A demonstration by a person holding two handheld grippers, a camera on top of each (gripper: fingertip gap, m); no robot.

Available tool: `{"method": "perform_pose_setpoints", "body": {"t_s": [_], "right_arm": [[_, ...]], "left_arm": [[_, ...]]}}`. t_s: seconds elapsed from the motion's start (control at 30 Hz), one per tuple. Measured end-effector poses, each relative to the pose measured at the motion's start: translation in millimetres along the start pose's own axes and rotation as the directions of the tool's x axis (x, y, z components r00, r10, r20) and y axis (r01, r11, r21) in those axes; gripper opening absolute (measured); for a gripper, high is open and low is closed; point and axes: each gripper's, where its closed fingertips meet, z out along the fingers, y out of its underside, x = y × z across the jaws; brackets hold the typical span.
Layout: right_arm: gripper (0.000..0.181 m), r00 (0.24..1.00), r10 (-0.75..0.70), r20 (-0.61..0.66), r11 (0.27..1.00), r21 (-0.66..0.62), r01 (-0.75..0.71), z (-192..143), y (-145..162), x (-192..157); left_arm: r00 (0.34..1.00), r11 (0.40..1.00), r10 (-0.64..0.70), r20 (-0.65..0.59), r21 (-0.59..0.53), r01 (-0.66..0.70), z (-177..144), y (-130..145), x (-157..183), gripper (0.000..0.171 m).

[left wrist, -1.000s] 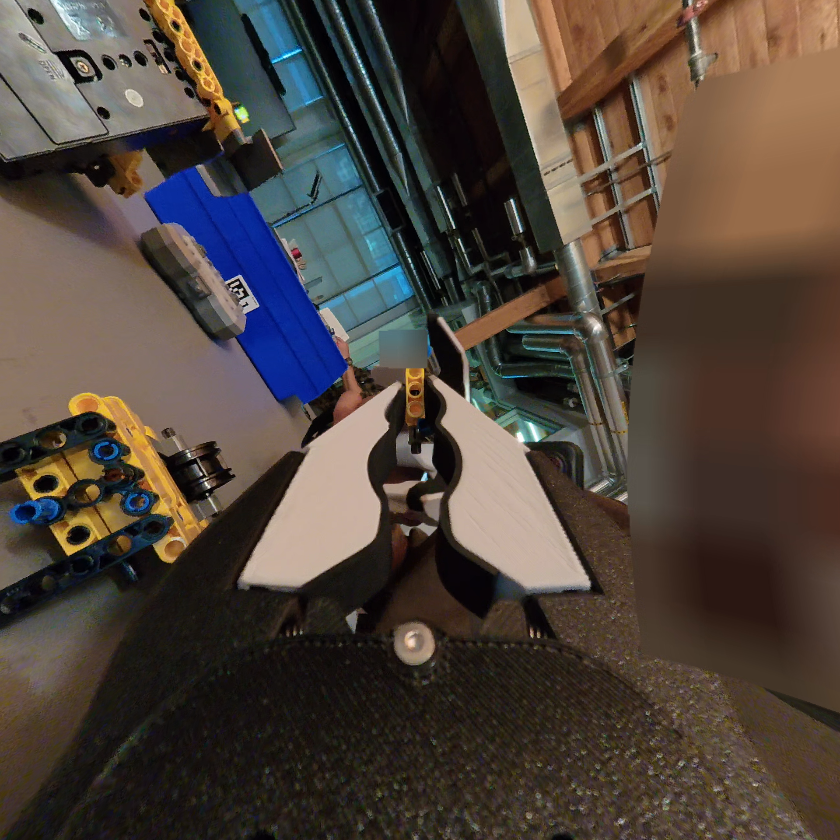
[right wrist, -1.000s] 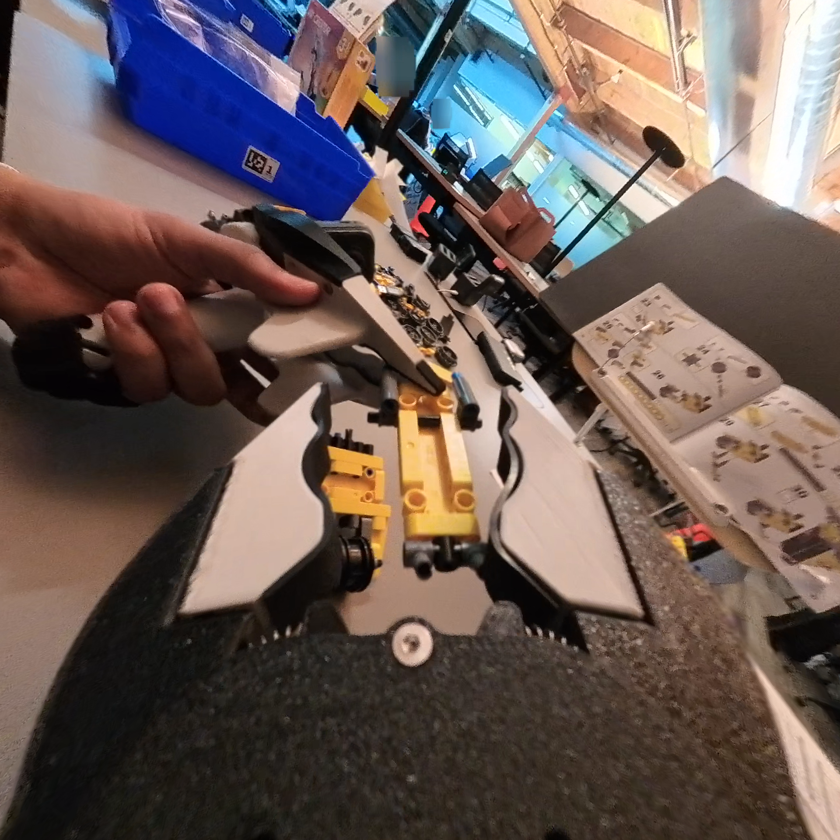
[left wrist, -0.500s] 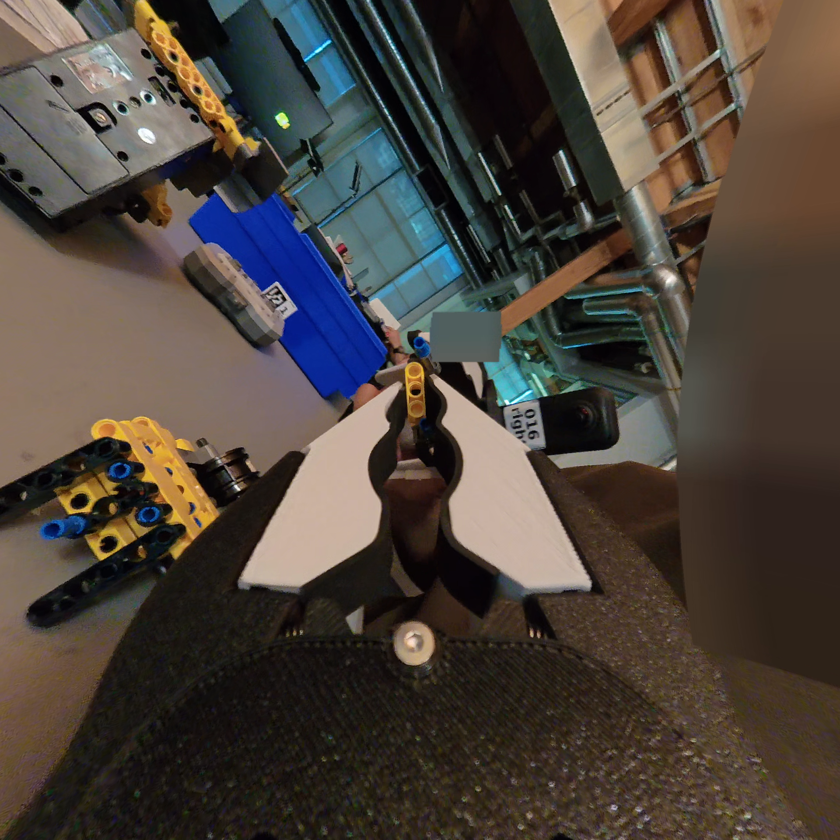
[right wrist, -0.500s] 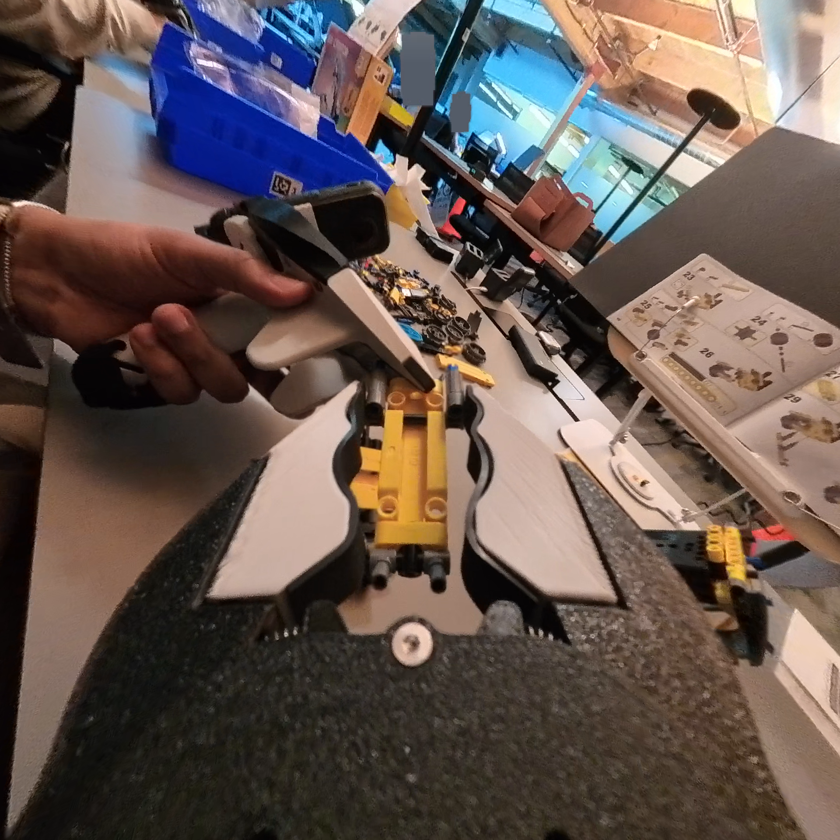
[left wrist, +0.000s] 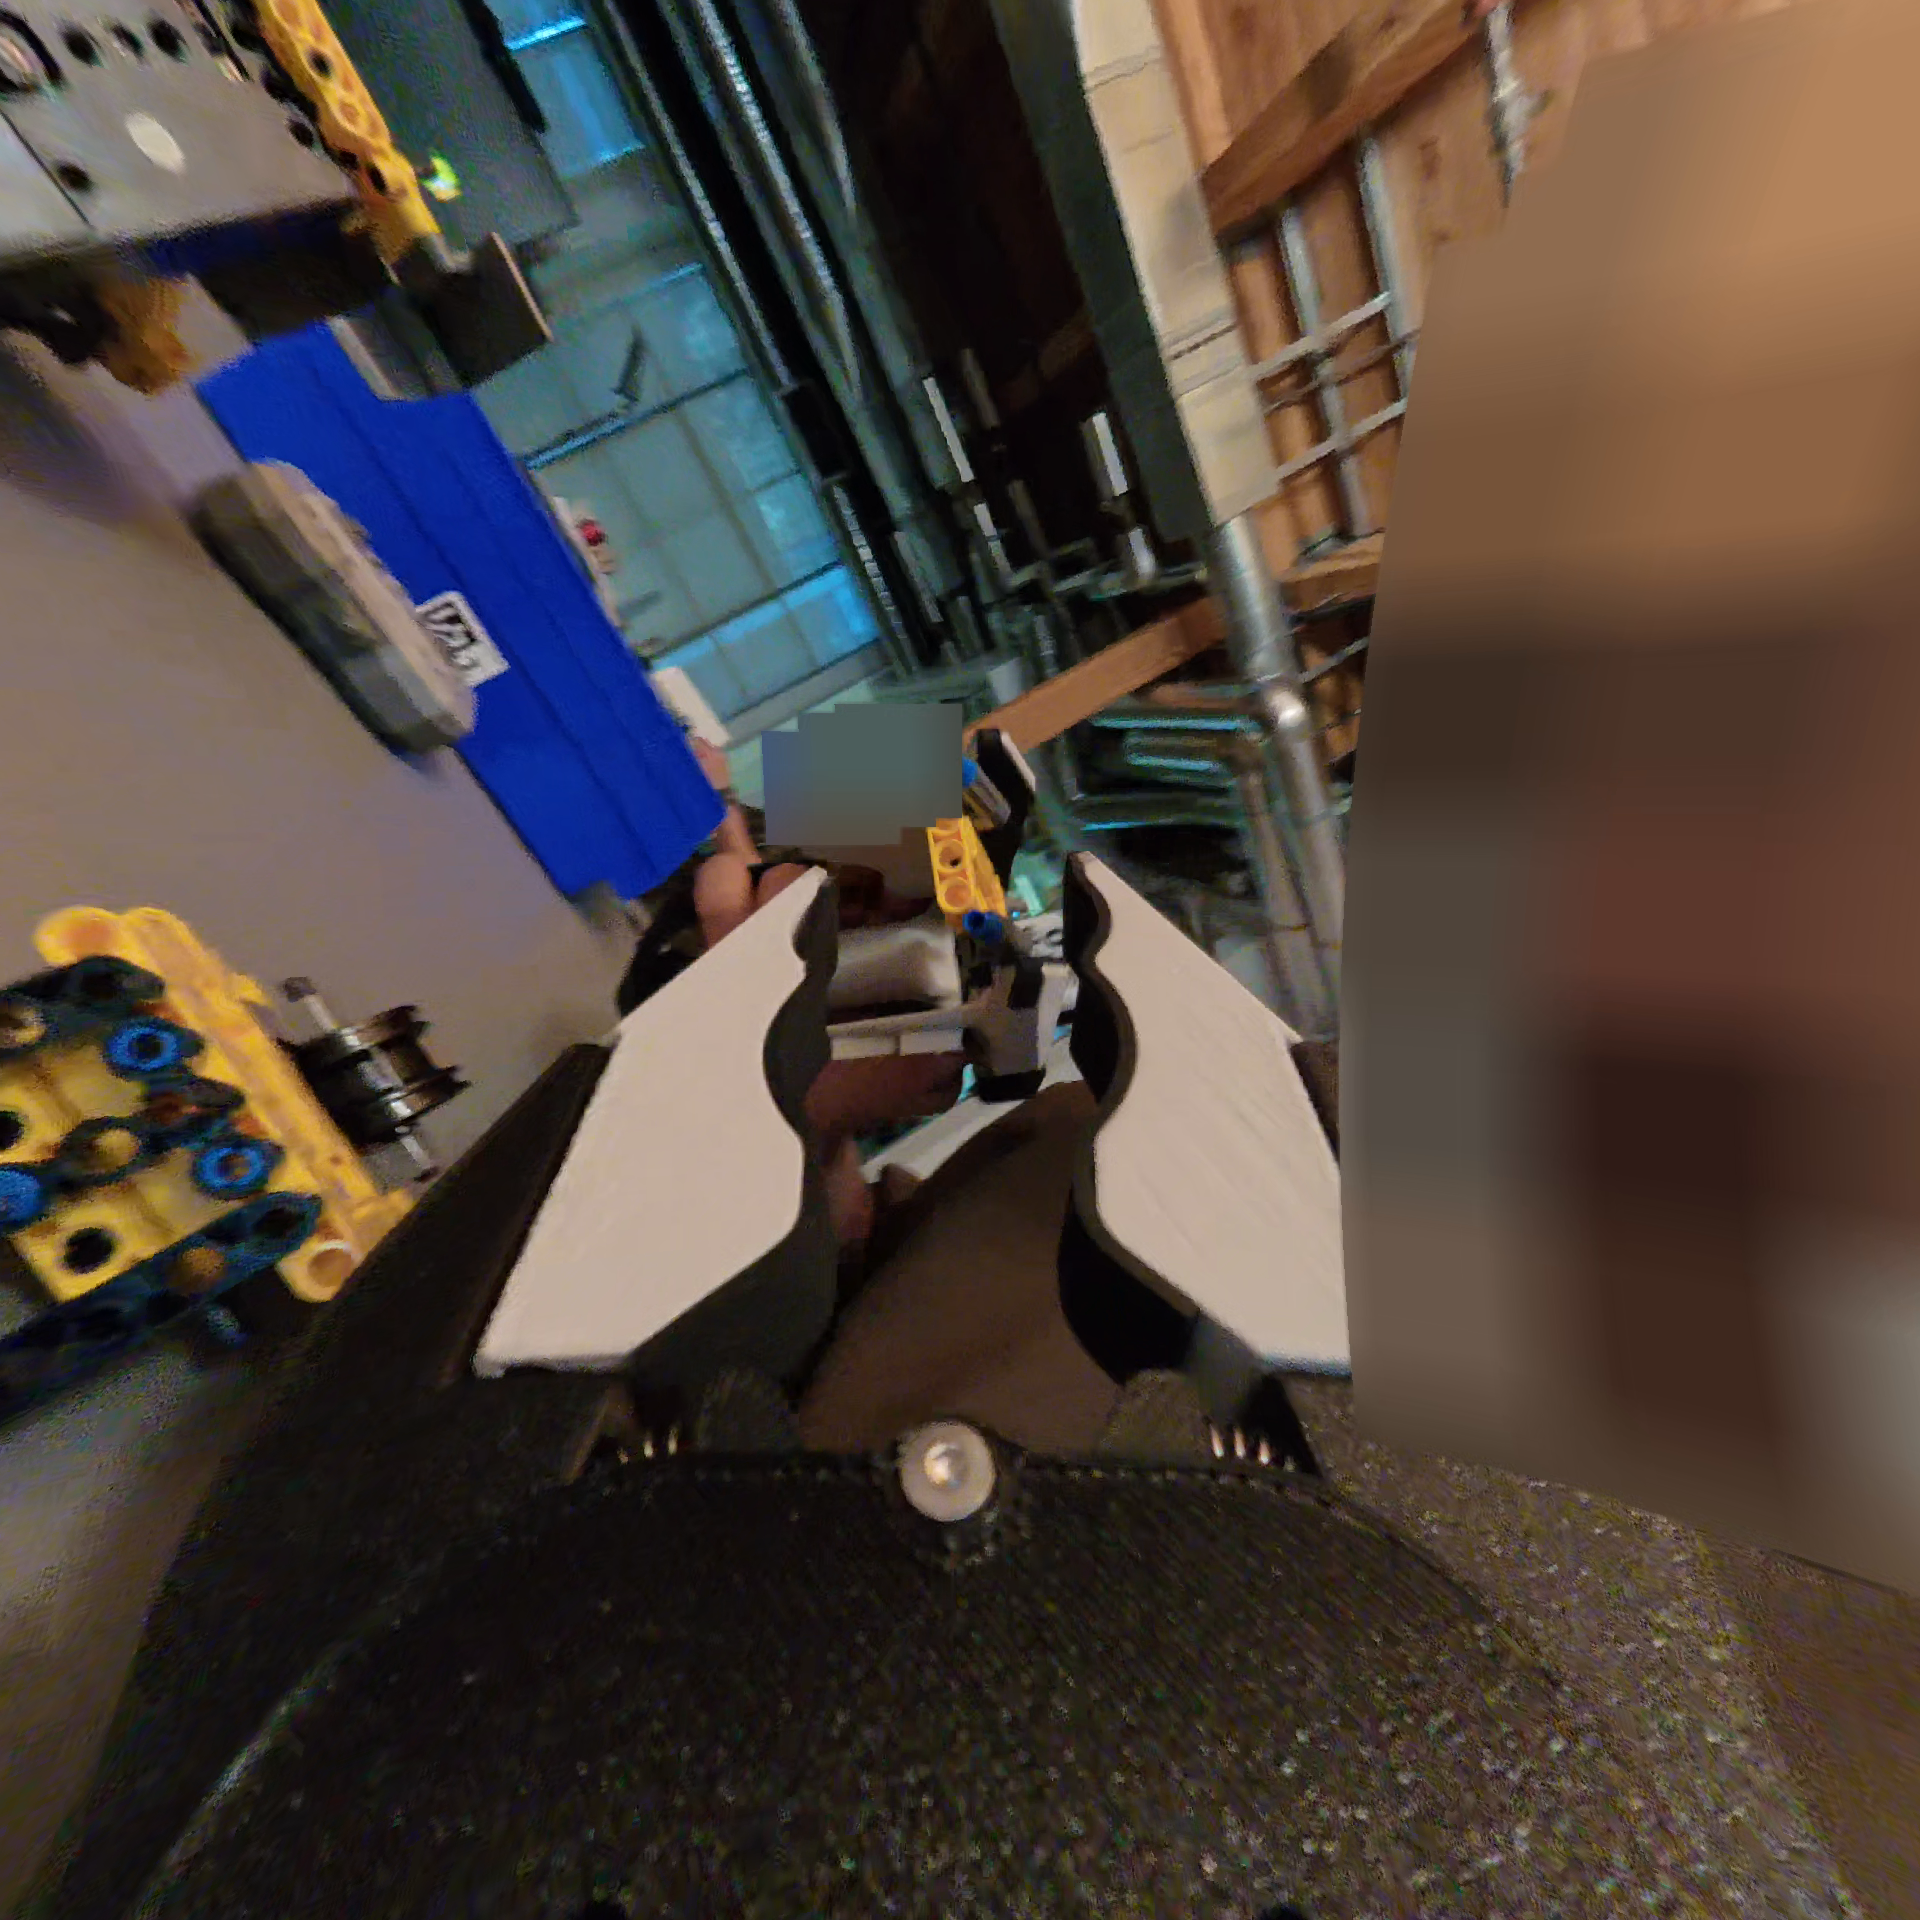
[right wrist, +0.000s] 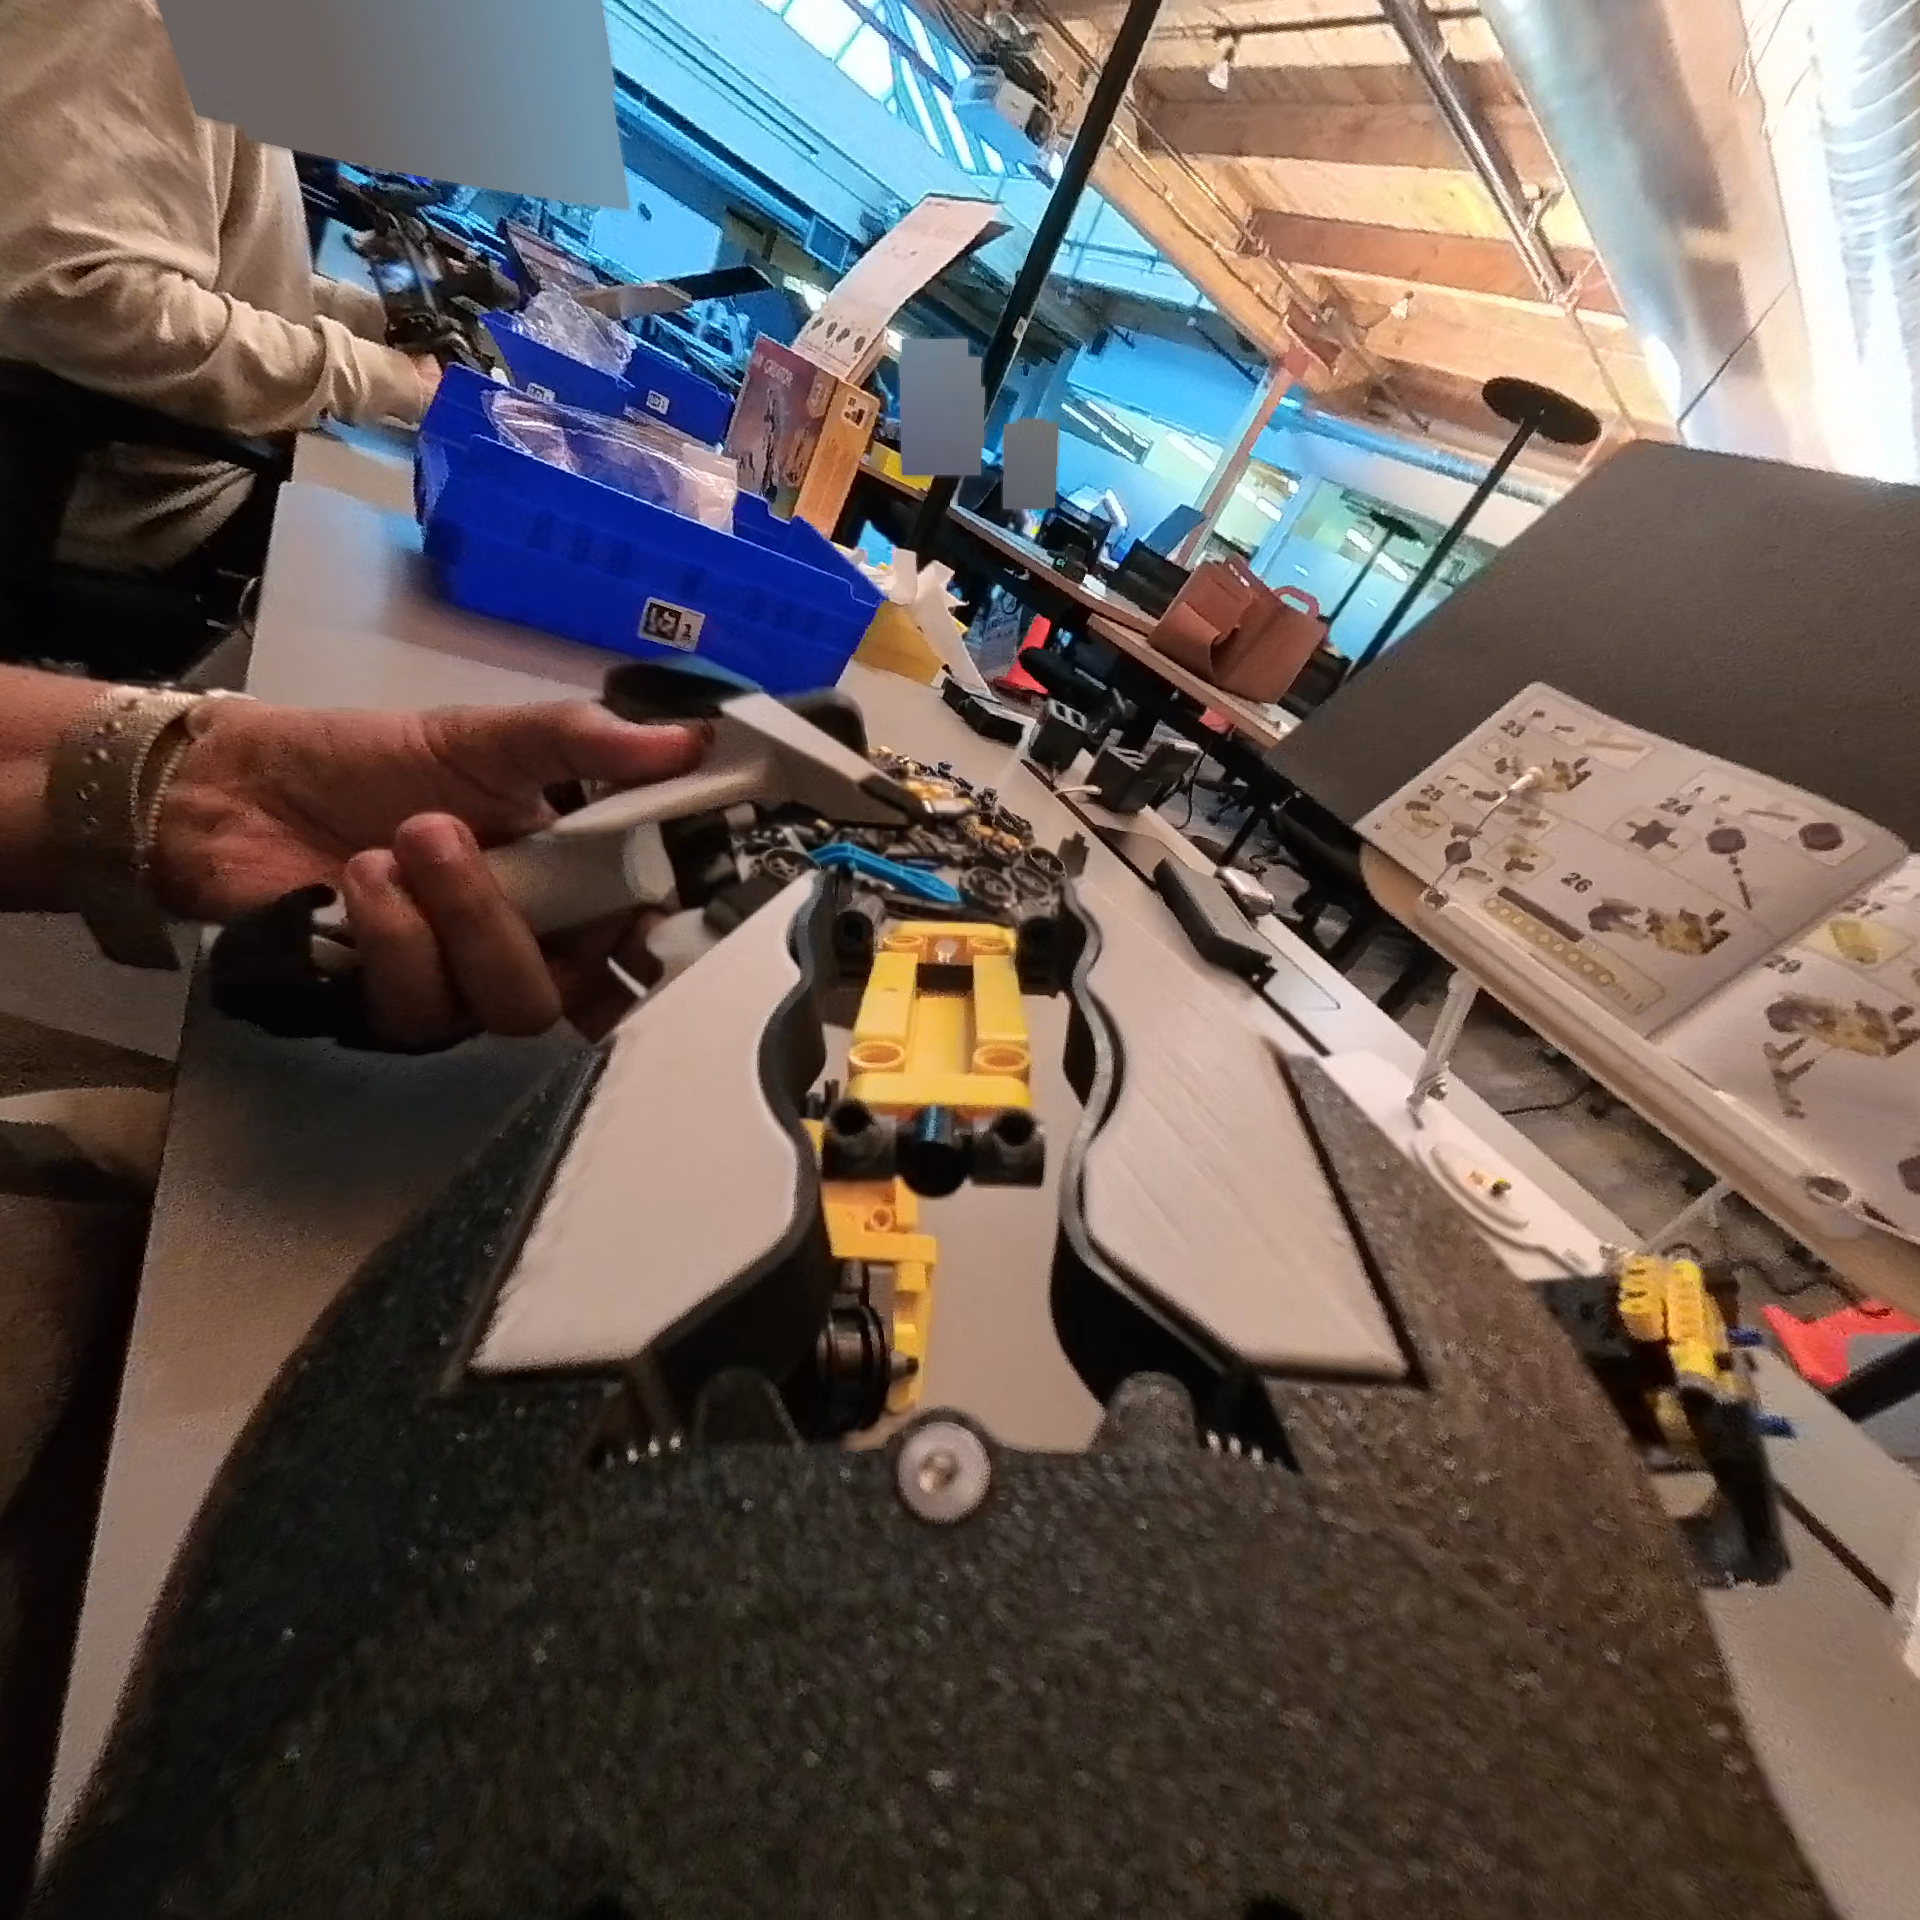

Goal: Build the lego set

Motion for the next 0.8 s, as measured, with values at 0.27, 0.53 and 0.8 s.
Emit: {"method": "perform_pose_setpoints", "body": {"t_s": [0.27,0.53,0.8], "right_arm": [[0.042,0.996,-0.085,-0.024,0.986,-0.143,0.081,3,27,3],[0.042,0.995,-0.084,-0.051,0.972,-0.224,0.071,2,47,5],[0.042,0.879,0.462,0.118,0.88,0.06,-0.471,-9,10,7]], "left_arm": [[0.967,0.985,0.166,0.191,-0.08,-0.153,-2,7,-18,0.013],[0.929,0.964,0.263,0.258,-0.107,-0.244,-5,5,-25,0.015],[0.968,0.968,0.25,0.02,0.011,-0.25,-4,-3,6,0.067]]}}
